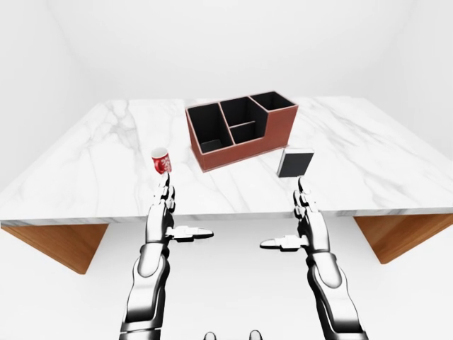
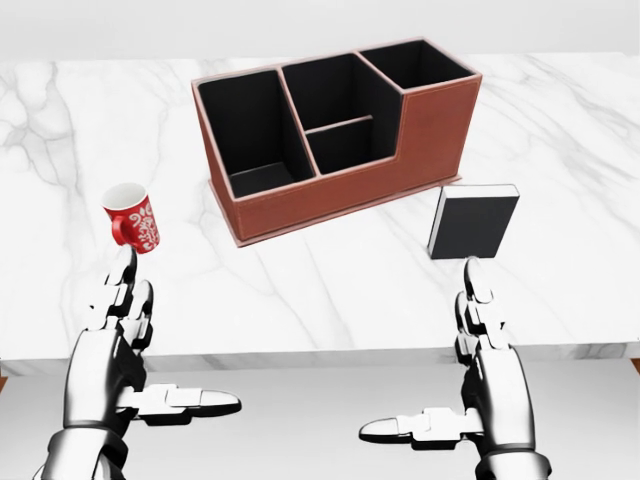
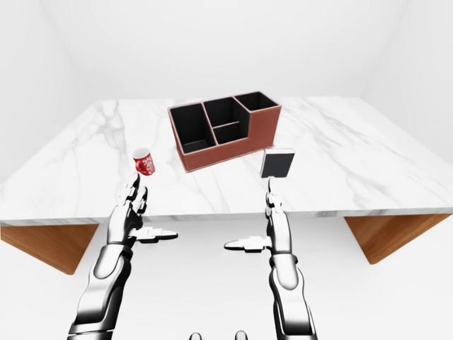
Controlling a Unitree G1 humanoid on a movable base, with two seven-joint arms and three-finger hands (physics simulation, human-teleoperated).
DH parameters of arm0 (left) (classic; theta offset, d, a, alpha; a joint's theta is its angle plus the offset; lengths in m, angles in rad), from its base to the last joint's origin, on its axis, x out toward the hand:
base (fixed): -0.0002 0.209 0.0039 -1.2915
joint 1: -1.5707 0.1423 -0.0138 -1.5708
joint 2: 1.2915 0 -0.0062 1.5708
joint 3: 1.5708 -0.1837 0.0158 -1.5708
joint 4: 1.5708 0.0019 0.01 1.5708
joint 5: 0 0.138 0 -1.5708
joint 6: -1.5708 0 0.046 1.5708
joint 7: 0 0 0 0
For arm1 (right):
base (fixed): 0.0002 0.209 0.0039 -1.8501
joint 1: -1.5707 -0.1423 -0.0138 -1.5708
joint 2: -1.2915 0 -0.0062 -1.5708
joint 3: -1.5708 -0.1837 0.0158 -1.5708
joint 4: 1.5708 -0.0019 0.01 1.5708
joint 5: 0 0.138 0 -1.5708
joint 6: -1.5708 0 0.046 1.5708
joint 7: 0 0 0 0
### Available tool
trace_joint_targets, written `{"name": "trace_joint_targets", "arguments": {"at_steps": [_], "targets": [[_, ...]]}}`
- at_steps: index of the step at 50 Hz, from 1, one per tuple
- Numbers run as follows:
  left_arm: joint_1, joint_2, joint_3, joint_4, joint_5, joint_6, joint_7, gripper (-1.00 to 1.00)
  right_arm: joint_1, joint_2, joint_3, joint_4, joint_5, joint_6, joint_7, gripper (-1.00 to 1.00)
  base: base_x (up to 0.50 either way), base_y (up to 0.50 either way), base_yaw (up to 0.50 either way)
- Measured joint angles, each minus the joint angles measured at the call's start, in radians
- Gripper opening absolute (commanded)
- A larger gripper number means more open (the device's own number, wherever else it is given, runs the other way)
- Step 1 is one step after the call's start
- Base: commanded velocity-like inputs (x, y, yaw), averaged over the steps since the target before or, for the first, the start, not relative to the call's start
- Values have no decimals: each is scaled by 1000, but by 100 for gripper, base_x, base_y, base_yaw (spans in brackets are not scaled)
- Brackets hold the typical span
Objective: Pick up the book and place it in the left compartment of the caddy.
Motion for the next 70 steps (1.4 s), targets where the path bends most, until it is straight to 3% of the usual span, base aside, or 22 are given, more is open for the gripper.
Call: {"name": "trace_joint_targets", "arguments": {"at_steps": [10, 37, 41, 45, 47, 48, 57, 67, 70], "targets": [[16, -1, 1, -36, 0, 10, -7, 100, 16, 0, 7, 0, -65, -37, -33, 100, 50, 2, 0], [38, -3, 2, -79, 5, 16, -17, 100, 12, -2, 27, 56, -137, -37, -57, 100, 50, 6, 0], [27, -1, 6, -78, 4, 18, -17, 100, -14, -5, 23, 34, -148, -5, -48, 100, 0, 0, 0], [26, 1, 10, -76, 2, 20, -19, 100, -41, -20, 10, -19, -176, 75, -20, 100, 0, 0, 0], [25, 2, 13, -75, 0, 22, -20, 100, -59, -30, 2, -53, -200, 130, 4, 100, 0, 0, 0], [24, 3, 14, -75, -1, 23, -21, 100, -70, -36, -4, -68, -211, 137, 20, 100, 0, 0, 0], [17, 8, 25, -71, -12, 34, -28, 100, -212, -147, -72, -185, -394, 137, 243, 100, 0, 0, 0], [16, 11, 31, -74, -21, 42, -37, 100, -365, -320, -160, -216, -703, 137, 669, 100, 0, 0, 0], [18, 12, 33, -77, -23, 42, -40, 100, -411, -366, -182, -202, -786, 137, 691, 100, 0, 0, 0]]}}
